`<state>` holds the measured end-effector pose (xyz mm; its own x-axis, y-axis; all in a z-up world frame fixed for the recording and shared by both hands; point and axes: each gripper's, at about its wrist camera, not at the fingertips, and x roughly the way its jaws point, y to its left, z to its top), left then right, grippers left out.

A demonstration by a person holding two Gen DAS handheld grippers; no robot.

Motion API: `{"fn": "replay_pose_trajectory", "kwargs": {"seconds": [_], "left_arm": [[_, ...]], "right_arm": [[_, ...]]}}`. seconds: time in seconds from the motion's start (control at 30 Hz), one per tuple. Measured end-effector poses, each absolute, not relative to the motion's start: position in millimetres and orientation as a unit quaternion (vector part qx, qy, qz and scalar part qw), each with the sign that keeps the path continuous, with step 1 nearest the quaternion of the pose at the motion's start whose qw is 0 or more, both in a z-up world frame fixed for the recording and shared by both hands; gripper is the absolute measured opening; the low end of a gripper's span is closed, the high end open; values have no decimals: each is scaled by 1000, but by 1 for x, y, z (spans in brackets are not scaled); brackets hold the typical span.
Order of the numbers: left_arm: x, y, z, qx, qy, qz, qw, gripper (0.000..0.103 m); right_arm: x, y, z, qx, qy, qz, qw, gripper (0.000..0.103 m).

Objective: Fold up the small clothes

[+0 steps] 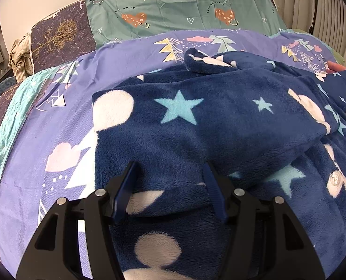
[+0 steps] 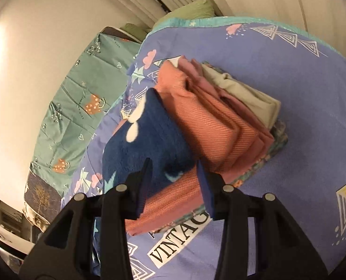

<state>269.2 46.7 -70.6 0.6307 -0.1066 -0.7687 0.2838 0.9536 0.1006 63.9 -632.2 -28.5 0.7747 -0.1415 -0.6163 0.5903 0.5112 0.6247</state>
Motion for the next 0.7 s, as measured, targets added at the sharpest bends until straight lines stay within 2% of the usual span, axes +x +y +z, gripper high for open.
{"fn": "replay_pose_trajectory", "kwargs": {"seconds": [0.07,0.1,0.13,0.3,0.43,0.5,0.6,0.7], "left_arm": [[269,47,-71,107,416,-109,897,60],[269,47,-71,107,416,-109,897,60],[269,47,-70,106,416,-109,897,60],[269,48,-69,101,416,-112,897,60],[269,48,-69,100,415,-112,897,60],[270,48,-69,98,415,-113,898,60],[270,49,-69,94,414,-114,898,60],[270,50,-69,90,414,-117,898,60]], "right_arm": [[72,-630,-28,437,261,-224,831,39],[77,-629,-29,435,266,-229,829,33],[80,-629,-29,434,267,-231,829,19],[92,-588,8,384,214,-237,867,16],[131,-501,57,314,190,-131,921,16],[158,-439,74,273,193,-42,942,9],[193,-341,76,205,212,71,953,7],[223,-261,50,161,262,152,939,6]]}}
